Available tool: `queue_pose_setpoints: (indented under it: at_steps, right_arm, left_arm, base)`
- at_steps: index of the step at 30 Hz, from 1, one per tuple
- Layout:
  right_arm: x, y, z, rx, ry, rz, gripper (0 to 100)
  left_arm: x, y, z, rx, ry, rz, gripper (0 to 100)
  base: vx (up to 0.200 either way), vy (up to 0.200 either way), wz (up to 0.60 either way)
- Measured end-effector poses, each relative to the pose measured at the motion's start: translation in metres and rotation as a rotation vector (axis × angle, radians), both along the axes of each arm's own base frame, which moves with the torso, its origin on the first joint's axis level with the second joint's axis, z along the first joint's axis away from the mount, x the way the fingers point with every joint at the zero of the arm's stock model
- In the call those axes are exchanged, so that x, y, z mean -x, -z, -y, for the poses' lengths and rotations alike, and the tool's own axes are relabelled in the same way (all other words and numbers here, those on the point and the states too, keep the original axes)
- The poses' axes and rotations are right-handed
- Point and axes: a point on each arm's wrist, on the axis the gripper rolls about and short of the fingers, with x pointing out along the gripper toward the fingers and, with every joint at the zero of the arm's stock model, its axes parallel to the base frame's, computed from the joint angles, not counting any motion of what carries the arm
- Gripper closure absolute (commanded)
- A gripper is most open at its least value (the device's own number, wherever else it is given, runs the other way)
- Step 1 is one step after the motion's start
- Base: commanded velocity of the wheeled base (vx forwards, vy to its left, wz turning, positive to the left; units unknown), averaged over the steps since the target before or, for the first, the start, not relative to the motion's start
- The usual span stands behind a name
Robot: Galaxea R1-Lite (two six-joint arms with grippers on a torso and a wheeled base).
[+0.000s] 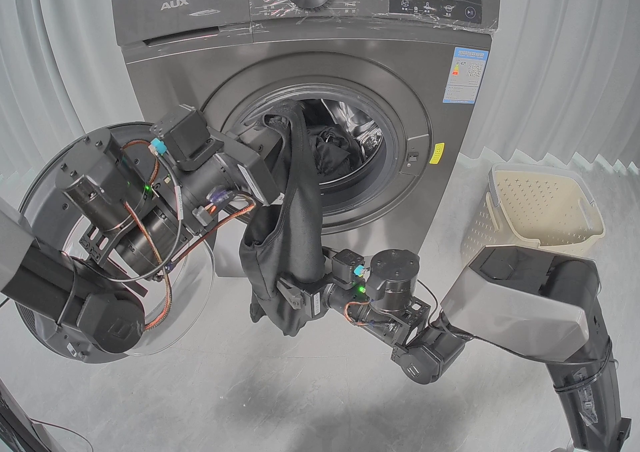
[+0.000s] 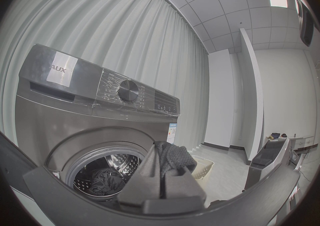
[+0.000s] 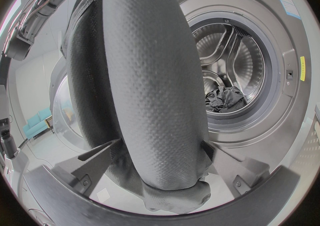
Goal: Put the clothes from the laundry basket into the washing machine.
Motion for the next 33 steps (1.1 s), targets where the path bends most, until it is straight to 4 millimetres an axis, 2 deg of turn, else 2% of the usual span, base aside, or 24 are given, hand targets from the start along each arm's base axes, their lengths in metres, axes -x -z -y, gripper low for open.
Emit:
queue_pose_setpoints:
  at_steps: [8, 9, 16, 22, 27, 33]
  right_arm:
    - [-0.011, 0.001, -0.01, -0.031, 0.015, 0.034, 0]
    - [-0.012, 0.0, -0.012, -0.038, 0.019, 0.041, 100]
    - [-0.017, 0.003, -0.015, -0.053, 0.049, 0.05, 100]
    - [-0.021, 0.001, -0.01, -0.061, 0.064, 0.055, 100]
    - [-0.025, -0.008, 0.001, -0.064, 0.091, 0.059, 100]
    - [-0.032, -0.029, 0.018, -0.081, 0.13, 0.079, 100]
  left_arm:
    - [0.003, -0.005, 0.0, 0.006, 0.001, 0.006, 100]
    - [0.003, -0.005, 0.001, 0.007, 0.002, 0.006, 100]
    - [0.007, -0.006, -0.001, 0.006, 0.004, 0.005, 100]
    - [0.008, 0.0, -0.006, -0.004, -0.007, -0.011, 100]
    - [0.008, 0.017, -0.019, -0.047, -0.048, -0.062, 100]
    - [0.013, 0.053, -0.034, -0.131, -0.08, -0.178, 100]
  base:
    - [0.0, 0.0, 0.0]
    - [0.0, 0.0, 0.0]
    - [0.0, 0.0, 0.0]
    - [0.0, 0.0, 0.0]
    - [0.0, 0.0, 0.0]
    - [0.0, 0.0, 0.0]
